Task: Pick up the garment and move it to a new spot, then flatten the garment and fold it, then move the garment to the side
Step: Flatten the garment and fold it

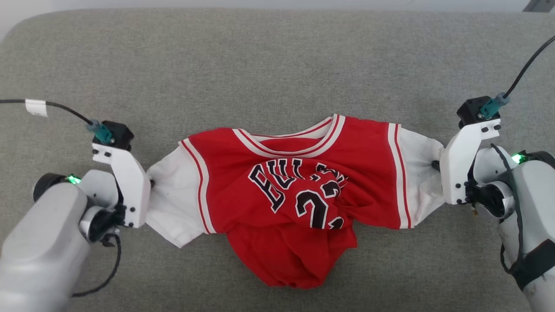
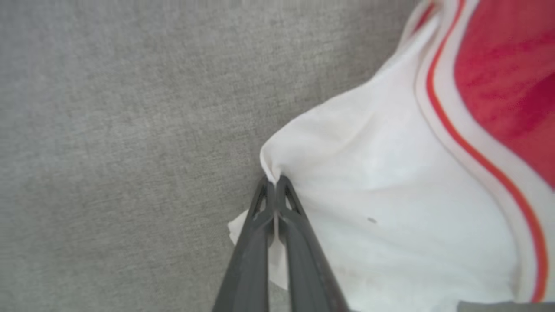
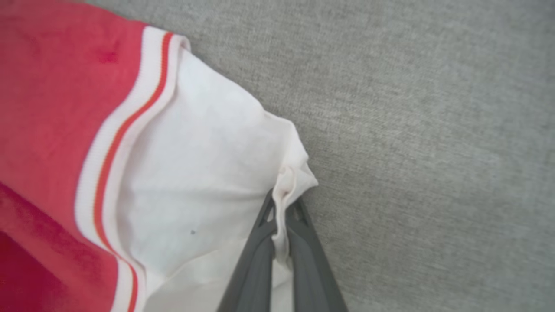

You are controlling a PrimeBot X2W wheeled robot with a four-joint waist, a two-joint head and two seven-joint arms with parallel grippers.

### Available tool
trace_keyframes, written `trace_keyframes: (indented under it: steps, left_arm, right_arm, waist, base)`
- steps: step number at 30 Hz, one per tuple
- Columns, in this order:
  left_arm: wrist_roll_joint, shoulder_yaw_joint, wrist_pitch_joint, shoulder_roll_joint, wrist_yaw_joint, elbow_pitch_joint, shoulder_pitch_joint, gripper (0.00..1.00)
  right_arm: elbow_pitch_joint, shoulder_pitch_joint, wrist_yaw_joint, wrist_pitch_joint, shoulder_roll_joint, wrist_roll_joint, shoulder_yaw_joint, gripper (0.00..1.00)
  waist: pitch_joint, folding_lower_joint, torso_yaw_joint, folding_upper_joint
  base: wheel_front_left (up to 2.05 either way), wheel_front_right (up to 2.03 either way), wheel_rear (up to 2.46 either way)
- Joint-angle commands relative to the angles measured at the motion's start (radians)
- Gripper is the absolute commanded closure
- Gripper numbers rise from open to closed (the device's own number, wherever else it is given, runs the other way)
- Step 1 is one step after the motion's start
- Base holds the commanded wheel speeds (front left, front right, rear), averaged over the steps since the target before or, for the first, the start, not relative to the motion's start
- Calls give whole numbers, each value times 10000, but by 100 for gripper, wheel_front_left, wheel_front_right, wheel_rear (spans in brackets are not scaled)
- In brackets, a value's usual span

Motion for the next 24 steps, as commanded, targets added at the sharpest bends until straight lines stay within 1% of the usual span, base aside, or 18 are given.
trace_keyframes:
  steps: [1,2,3,10,11,17,20,24]
  left_arm:
    - [-94,6,103,67,-6,158,-224,100]
    - [-113,24,159,112,-27,134,-355,100]
    - [-131,79,271,203,-44,89,-639,100]
    - [-103,257,883,708,-127,-512,-1761,100]
    - [-103,257,883,708,-127,-512,-1761,100]
    - [-80,463,1382,1071,-88,-1031,-2743,100]
    - [-101,573,1508,1156,-38,-1205,-3183,100]
    - [-35,630,1627,1241,-81,-1319,-3745,100]
  right_arm:
    - [76,110,-1,55,-80,205,255,100]
    - [-75,14,-1,38,-162,391,301,100]
    - [-456,-214,-1,-68,-387,662,362,100]
    - [-1836,-646,-1,-220,-884,1197,276,100]
    - [-1836,-646,-1,-220,-884,1197,276,100]
    - [-2841,-960,-3,-114,-1113,1226,77,100]
    - [-3216,-1146,-3,-106,-1081,1193,-70,100]
    - [-3555,-1428,-1,-145,-980,1132,-262,100]
  waist:
    - [-90,0,-12,-1]
    - [-141,0,-22,-1]
    - [-251,0,-64,-1]
    - [-769,0,-244,-1]
    - [-769,0,-244,-1]
    - [-1224,0,-372,-1]
    - [-1525,0,-429,-1]
    - [-1914,0,-468,-1]
  base:
    - [0,0,0]
    - [0,0,0]
    - [0,0,0]
    - [0,0,0]
    - [0,0,0]
    - [0,0,0]
    - [0,0,0]
    - [0,0,0]
